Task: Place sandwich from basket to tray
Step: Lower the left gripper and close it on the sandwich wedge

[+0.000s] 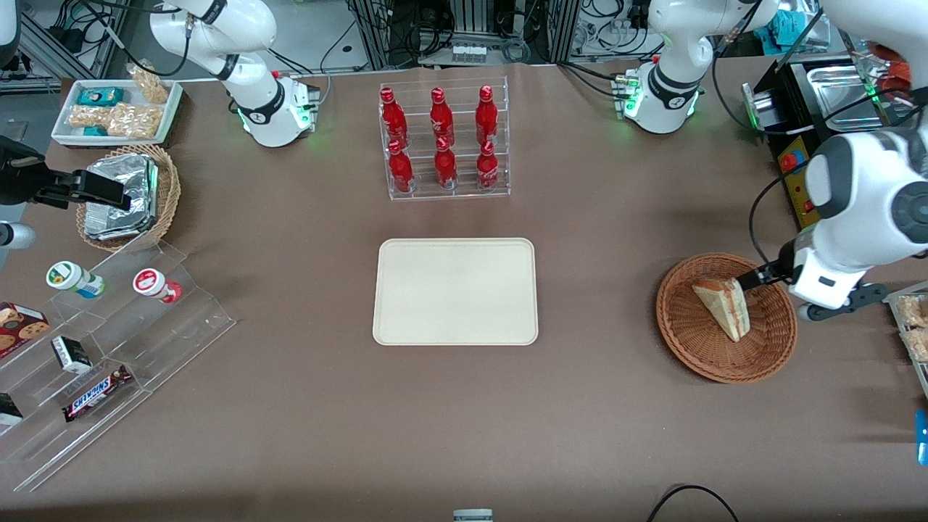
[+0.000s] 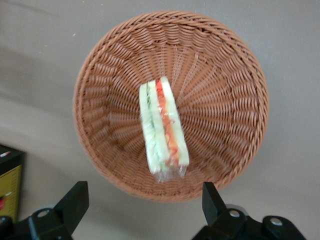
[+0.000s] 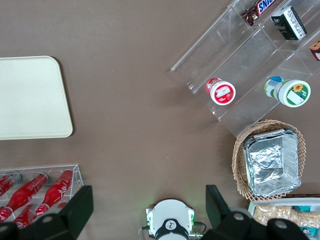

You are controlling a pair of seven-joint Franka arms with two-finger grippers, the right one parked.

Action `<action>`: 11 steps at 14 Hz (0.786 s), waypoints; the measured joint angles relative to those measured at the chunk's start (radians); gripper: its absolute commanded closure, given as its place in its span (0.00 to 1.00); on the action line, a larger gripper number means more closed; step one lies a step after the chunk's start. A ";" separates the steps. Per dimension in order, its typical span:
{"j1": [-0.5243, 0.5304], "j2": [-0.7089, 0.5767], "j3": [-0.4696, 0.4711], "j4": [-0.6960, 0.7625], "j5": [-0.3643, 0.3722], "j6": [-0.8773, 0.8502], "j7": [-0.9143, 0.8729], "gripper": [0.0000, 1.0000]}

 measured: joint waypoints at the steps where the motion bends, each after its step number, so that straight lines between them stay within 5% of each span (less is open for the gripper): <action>1: 0.000 0.001 0.001 -0.037 0.000 0.063 -0.016 0.00; 11: -0.002 0.183 0.008 -0.108 0.000 0.333 -0.127 0.00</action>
